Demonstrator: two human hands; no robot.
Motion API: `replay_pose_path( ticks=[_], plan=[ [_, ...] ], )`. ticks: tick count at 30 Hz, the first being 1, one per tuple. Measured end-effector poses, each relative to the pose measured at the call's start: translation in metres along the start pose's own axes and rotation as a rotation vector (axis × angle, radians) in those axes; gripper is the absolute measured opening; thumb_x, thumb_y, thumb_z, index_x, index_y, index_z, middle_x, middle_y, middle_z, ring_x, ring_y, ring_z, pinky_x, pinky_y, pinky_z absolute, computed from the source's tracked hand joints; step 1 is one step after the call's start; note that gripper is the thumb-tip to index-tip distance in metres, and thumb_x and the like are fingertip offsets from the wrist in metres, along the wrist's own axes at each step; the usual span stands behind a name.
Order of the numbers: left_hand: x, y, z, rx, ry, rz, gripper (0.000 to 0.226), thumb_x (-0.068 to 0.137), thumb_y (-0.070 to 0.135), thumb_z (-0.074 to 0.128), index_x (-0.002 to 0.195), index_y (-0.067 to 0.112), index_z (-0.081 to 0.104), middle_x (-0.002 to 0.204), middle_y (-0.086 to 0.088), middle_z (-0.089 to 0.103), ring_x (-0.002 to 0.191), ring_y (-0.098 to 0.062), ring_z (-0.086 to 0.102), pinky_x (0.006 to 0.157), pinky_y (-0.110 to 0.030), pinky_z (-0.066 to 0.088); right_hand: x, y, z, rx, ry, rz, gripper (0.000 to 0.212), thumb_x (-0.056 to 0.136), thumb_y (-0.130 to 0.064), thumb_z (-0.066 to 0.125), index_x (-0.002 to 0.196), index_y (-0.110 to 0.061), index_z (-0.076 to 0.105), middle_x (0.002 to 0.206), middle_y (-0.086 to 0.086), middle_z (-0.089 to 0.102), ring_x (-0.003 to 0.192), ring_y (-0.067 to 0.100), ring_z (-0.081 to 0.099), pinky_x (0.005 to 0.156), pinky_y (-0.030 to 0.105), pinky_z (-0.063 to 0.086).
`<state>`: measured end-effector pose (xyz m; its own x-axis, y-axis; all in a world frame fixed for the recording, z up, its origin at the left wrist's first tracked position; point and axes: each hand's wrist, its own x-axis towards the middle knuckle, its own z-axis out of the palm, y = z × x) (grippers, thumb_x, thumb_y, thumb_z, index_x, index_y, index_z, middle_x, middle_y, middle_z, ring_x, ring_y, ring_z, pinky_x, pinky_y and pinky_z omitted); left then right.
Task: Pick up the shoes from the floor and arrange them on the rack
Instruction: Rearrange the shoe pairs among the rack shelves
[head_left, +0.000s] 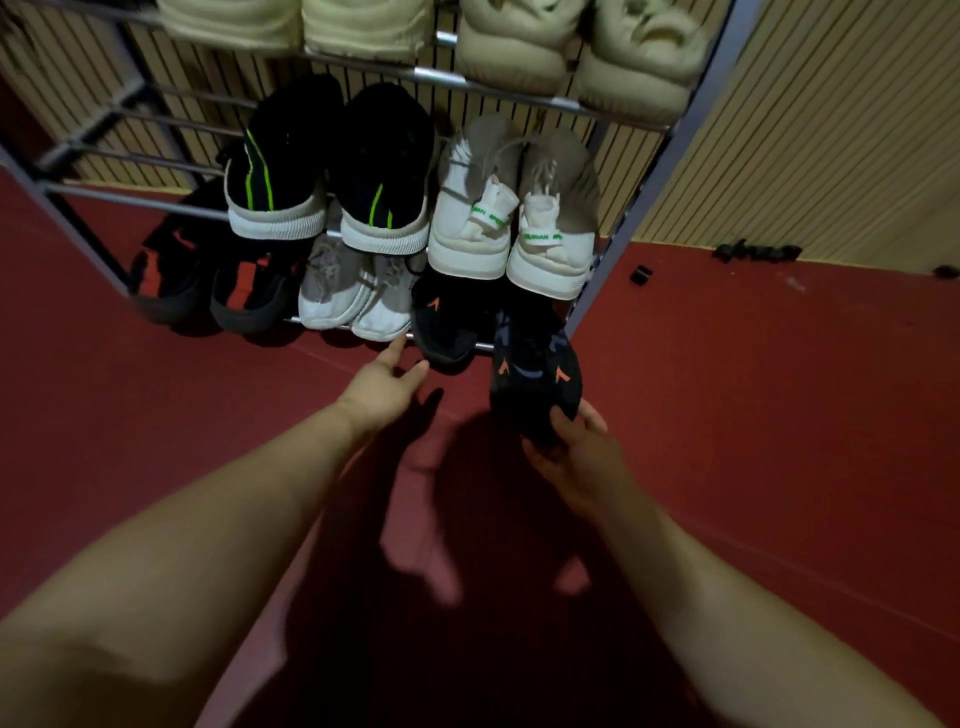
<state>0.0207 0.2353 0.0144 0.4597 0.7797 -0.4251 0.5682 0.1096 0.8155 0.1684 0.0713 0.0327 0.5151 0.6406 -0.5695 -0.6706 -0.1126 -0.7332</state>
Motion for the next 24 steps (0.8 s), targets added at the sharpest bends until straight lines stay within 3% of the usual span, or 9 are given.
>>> replay_pose_path(
  ticks=[4, 7, 9, 12, 16, 18, 20, 22, 24],
  plan=[
    [-0.018, 0.003, -0.017, 0.162, -0.016, 0.023, 0.072, 0.09, 0.041, 0.056, 0.15, 0.026, 0.019, 0.143, -0.02, 0.04, 0.13, -0.028, 0.044, 0.111, -0.034, 0.033, -0.016, -0.023, -0.026, -0.164, -0.075, 0.007, 0.043, 0.096, -0.009, 0.046, 0.137, -0.022, 0.041, 0.121, 0.001, 0.058, 0.089, 0.016, 0.061, 0.068, 0.033, 0.047],
    [-0.029, 0.01, -0.025, 0.342, -0.033, 0.079, 0.077, 0.087, 0.048, 0.058, 0.15, 0.033, 0.015, 0.151, -0.021, 0.02, 0.139, -0.032, 0.029, 0.115, -0.034, 0.024, -0.024, -0.04, -0.048, -0.195, -0.191, 0.043, 0.043, 0.094, -0.011, 0.048, 0.136, -0.017, 0.041, 0.08, -0.002, 0.063, 0.059, 0.008, 0.06, 0.054, 0.026, 0.05],
    [-0.038, 0.017, -0.026, 0.464, -0.056, 0.161, 0.083, 0.085, 0.05, 0.059, 0.15, 0.034, 0.01, 0.151, -0.017, 0.018, 0.14, -0.032, 0.023, 0.114, -0.032, 0.02, -0.025, -0.049, -0.062, -0.206, -0.265, 0.058, 0.069, 0.076, -0.022, 0.072, 0.137, -0.016, 0.041, 0.074, 0.002, 0.055, 0.051, 0.011, 0.05, 0.048, 0.023, 0.045],
    [-0.047, 0.025, -0.026, 0.696, -0.065, 0.35, 0.095, 0.08, 0.052, 0.064, 0.15, 0.031, 0.004, 0.151, -0.012, 0.017, 0.14, -0.028, 0.017, 0.113, -0.03, 0.016, -0.024, -0.06, -0.075, -0.299, -0.366, 0.119, 0.106, 0.038, -0.033, 0.094, 0.132, -0.021, 0.049, 0.086, 0.006, 0.055, 0.062, 0.017, 0.049, 0.057, 0.026, 0.04],
    [-0.056, 0.032, -0.023, 1.11, -0.042, 0.599, 0.11, 0.074, 0.06, 0.065, 0.149, 0.029, -0.009, 0.151, -0.017, 0.012, 0.142, -0.032, 0.009, 0.115, -0.039, 0.011, -0.025, -0.067, -0.074, -0.398, -0.479, 0.217, 0.079, 0.043, -0.032, 0.093, 0.117, -0.031, 0.064, 0.094, 0.01, 0.048, 0.07, 0.018, 0.046, 0.058, 0.026, 0.042],
    [-0.063, 0.033, -0.026, 1.231, 0.017, 0.69, 0.112, 0.07, 0.063, 0.066, 0.147, 0.033, -0.01, 0.145, -0.017, 0.023, 0.136, -0.033, 0.021, 0.11, -0.041, 0.016, -0.022, -0.067, -0.072, -0.451, -0.543, 0.245, 0.073, 0.049, -0.032, 0.091, 0.117, -0.035, 0.064, 0.107, 0.011, 0.04, 0.079, 0.018, 0.039, 0.065, 0.028, 0.041],
    [-0.067, 0.035, -0.032, 1.267, 0.101, 0.818, 0.114, 0.063, 0.065, 0.07, 0.146, 0.034, -0.001, 0.136, -0.019, 0.037, 0.125, -0.035, 0.035, 0.103, -0.043, 0.025, -0.021, -0.068, -0.067, -0.517, -0.572, 0.265, 0.077, 0.048, -0.032, 0.092, 0.119, -0.037, 0.063, 0.109, 0.01, 0.04, 0.076, 0.017, 0.038, 0.061, 0.025, 0.047],
    [-0.069, 0.037, -0.039, 1.306, 0.082, 0.878, 0.116, 0.059, 0.066, 0.071, 0.148, 0.035, 0.003, 0.14, -0.02, 0.034, 0.127, -0.036, 0.034, 0.104, -0.046, 0.024, -0.02, -0.072, -0.061, -0.57, -0.598, 0.272, 0.085, 0.043, -0.034, 0.093, 0.122, -0.035, 0.06, 0.102, 0.01, 0.046, 0.068, 0.016, 0.041, 0.053, 0.024, 0.049],
    [-0.067, 0.034, -0.044, 1.335, -0.042, 0.823, 0.121, 0.062, 0.067, 0.068, 0.142, 0.041, -0.019, 0.151, -0.017, 0.016, 0.137, -0.034, 0.019, 0.111, -0.045, 0.015, -0.018, -0.076, -0.055, -0.602, -0.645, 0.279, 0.091, 0.043, -0.035, 0.093, 0.126, -0.033, 0.056, 0.108, 0.011, 0.054, 0.073, 0.02, 0.05, 0.058, 0.026, 0.051]
  ],
)
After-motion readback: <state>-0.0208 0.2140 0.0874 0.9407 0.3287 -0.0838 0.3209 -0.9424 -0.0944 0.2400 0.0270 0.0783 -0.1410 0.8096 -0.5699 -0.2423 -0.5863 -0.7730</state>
